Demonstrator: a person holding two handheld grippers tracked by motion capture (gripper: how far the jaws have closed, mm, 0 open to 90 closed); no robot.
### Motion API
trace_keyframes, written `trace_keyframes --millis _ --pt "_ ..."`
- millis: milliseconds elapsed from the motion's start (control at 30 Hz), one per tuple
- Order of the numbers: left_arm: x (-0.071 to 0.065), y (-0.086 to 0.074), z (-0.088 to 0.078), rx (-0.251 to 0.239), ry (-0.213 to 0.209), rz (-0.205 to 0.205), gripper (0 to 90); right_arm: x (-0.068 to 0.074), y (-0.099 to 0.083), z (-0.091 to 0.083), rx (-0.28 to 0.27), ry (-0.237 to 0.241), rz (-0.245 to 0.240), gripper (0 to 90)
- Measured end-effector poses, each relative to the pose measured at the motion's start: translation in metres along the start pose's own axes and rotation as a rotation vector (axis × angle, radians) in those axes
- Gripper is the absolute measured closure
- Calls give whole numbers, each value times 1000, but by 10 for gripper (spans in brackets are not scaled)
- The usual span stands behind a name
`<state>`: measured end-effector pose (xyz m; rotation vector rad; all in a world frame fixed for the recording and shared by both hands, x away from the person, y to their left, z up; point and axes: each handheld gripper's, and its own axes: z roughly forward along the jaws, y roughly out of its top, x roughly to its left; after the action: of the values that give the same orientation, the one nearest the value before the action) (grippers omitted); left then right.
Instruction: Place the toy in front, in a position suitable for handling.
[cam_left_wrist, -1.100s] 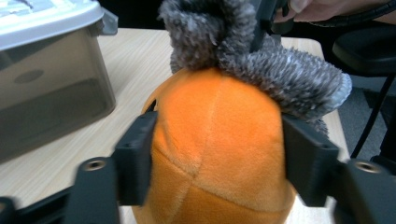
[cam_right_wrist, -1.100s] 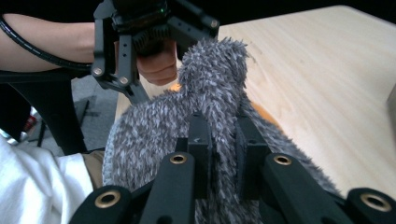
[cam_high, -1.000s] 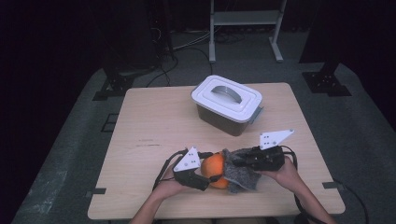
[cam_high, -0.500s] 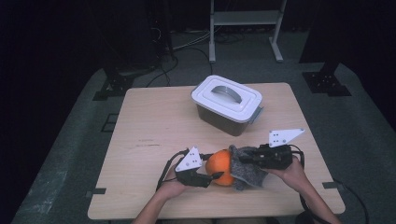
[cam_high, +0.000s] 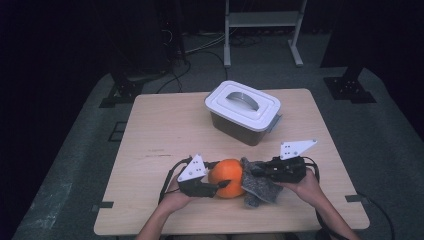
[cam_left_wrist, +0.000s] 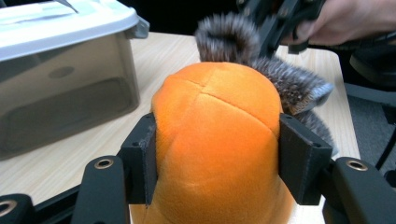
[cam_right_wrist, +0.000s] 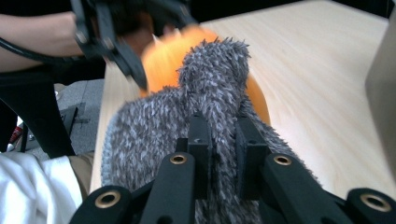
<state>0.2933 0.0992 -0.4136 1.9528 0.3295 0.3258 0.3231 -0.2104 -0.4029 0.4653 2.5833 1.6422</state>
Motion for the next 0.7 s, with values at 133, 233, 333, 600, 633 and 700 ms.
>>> trace_keyframes --millis 133,233,333,600,633,700 --pt "-5 5 9 6 -10 21 366 9 23 1 -43 28 -47 788" --pt "-8 6 12 6 -14 22 336 14 33 6 -37 33 -89 787" --pt "-7 2 13 2 -22 8 264 11 26 8 -16 31 -73 788" --pt "-6 -11 21 -14 -37 -2 167 4 9 2 -39 27 -18 788" --pt "-5 -10 20 -16 -26 8 237 4 9 2 -39 24 -20 788" --pt "-4 -9 17 -19 -11 0 315 2 8 -1 -44 14 -19 787"
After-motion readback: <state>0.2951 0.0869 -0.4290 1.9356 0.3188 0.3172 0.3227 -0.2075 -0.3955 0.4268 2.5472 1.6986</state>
